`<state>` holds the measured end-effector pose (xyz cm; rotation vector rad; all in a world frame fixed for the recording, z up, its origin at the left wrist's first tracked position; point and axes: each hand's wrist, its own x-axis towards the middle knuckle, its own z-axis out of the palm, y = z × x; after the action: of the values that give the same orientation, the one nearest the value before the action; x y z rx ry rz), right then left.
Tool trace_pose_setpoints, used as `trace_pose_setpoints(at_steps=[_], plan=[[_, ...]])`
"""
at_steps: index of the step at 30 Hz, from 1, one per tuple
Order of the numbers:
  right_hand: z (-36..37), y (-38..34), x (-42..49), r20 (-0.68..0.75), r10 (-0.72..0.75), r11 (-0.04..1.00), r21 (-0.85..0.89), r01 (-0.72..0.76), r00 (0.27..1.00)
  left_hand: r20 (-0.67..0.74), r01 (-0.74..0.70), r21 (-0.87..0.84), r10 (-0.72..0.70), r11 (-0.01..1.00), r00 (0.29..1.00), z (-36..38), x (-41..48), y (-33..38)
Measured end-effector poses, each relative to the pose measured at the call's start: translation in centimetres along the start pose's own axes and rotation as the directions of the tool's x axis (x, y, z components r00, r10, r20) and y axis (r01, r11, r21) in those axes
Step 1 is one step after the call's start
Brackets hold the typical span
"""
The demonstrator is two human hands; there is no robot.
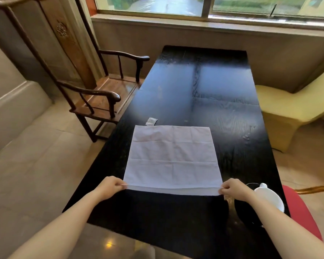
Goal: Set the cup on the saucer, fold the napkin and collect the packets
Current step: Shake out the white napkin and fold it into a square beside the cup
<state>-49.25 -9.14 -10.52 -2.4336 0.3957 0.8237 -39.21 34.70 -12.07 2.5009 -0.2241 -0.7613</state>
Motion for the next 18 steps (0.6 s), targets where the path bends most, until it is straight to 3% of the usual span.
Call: trace_pose_setpoints(at_steps=[5, 11, 14, 18], plan=[[-3.5, -0.8, 2.4, -0.144, 0.055, 0.963, 0.268, -0.015, 0.988, -0.076, 0.074, -0.286, -0.099, 0.955, 0.992, -2.7, 3.7, 1.3], [-7.7, -3.6, 6.7, -0.299, 0.173, 0.741, 0.667, 0.076, 0.938, -0.099, 0.085, -0.638, -0.190, 0.766, 0.977, -6.6, 10.7, 3.4], [-9.3, -4.9, 10.5, -0.392, 0.223, 0.703, 0.699, 0.132, 0.893, -0.148, 0.084, -0.712, -0.266, 0.697, 0.953, -7.5, 15.2, 4.3], [-9.6, -6.1, 16.3, -0.471, 0.298, 0.756, 0.647, 0.095, 0.830, -0.180, 0.102, -0.723, -0.329, 0.684, 0.927, -7.7, 21.3, 4.4]])
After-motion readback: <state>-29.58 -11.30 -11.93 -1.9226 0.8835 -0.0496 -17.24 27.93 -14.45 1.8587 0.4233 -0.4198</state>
